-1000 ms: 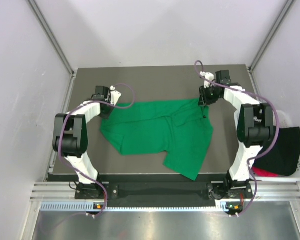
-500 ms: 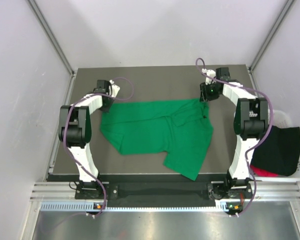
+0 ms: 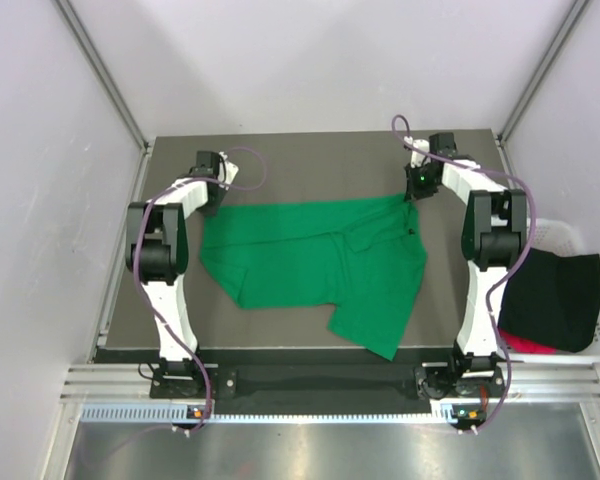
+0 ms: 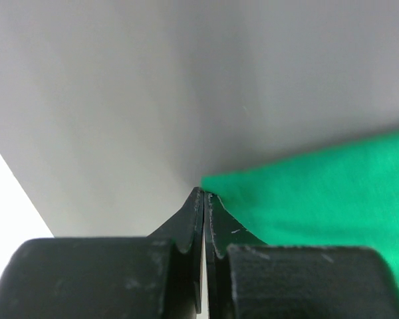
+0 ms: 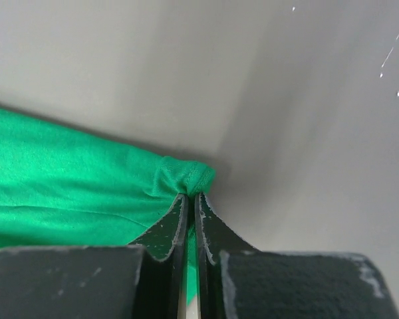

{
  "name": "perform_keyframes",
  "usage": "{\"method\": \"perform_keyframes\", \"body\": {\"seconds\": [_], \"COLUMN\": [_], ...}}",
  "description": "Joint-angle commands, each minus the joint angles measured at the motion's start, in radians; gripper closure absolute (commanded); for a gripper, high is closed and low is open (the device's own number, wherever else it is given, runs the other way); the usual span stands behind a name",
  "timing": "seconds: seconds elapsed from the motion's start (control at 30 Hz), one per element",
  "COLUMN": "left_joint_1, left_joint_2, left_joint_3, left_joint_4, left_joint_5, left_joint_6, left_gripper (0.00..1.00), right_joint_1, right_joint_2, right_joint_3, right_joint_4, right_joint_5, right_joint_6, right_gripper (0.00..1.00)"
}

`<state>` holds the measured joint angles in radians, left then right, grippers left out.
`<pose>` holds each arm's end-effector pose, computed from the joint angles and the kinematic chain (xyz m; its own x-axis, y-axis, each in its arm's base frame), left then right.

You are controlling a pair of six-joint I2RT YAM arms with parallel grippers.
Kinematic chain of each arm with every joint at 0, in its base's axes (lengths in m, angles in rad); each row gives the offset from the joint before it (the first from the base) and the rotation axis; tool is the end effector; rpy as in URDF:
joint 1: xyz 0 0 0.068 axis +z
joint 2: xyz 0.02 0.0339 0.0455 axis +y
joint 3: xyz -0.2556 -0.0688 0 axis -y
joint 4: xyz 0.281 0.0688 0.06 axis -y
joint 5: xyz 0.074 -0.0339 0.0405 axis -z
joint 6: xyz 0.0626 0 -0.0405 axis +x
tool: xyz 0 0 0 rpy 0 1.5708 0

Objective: Fold and stack the t-shirts
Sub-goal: Fold the tshirt

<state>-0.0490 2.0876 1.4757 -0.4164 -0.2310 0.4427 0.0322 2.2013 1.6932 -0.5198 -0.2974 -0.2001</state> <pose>0.4806 -0.0092 0.1079 -0.8031 0.4569 -0.3825 0.3028 0.8658 0.3983 0.5137 0.0349 0.1211 -0.8025 -0.2160 -0.5562 -0.3486 0.9263 0.1432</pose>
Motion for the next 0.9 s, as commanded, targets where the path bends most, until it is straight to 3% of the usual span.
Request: {"method": "perform_keyframes", "body": {"seconds": [0.0, 0.33, 0.47, 0.5, 0.53, 0.57, 0.6, 0.73, 0.87], "left_joint_1": [0.008, 0.008, 0.009, 0.011, 0.014, 0.017, 0.021, 0.077, 0.107], "left_joint_2": [0.097, 0.273, 0.223, 0.2, 0.149, 0.125, 0.1, 0.022, 0.005], "left_joint_3": [0.053, 0.368, 0.364, 0.356, 0.341, 0.333, 0.328, 0.347, 0.333], "left_joint_4": [-0.03, -0.102, -0.084, -0.079, -0.09, -0.1, -0.122, -0.318, -0.386], "left_joint_5": [0.012, 0.032, 0.004, 0.005, 0.01, 0.031, 0.053, 0.225, 0.323], "left_joint_6": [-0.013, -0.025, -0.033, -0.033, -0.035, -0.039, -0.053, -0.11, -0.142], "left_gripper": [1.0, 1.0, 1.0, 0.98, 0.88, 0.67, 0.63, 0.62, 0.62], "right_joint_1": [-0.011, -0.012, -0.011, -0.011, -0.009, -0.011, -0.011, -0.011, -0.009], "right_joint_2": [0.047, 0.132, 0.132, 0.129, 0.127, 0.123, 0.115, 0.103, 0.101], "right_joint_3": [0.063, 0.203, 0.207, 0.2, 0.195, 0.189, 0.18, 0.161, 0.152], "right_joint_4": [0.026, 0.0, 0.003, 0.001, 0.004, 0.006, 0.006, 0.012, 0.012], "right_joint_5": [0.02, 0.024, 0.012, 0.012, 0.011, 0.011, 0.011, 0.003, -0.014], "right_joint_6": [0.022, 0.067, 0.076, 0.074, 0.068, 0.067, 0.064, 0.062, 0.071], "right_gripper": [1.0, 0.99, 0.99, 0.99, 0.99, 0.99, 0.99, 0.98, 0.98]}}
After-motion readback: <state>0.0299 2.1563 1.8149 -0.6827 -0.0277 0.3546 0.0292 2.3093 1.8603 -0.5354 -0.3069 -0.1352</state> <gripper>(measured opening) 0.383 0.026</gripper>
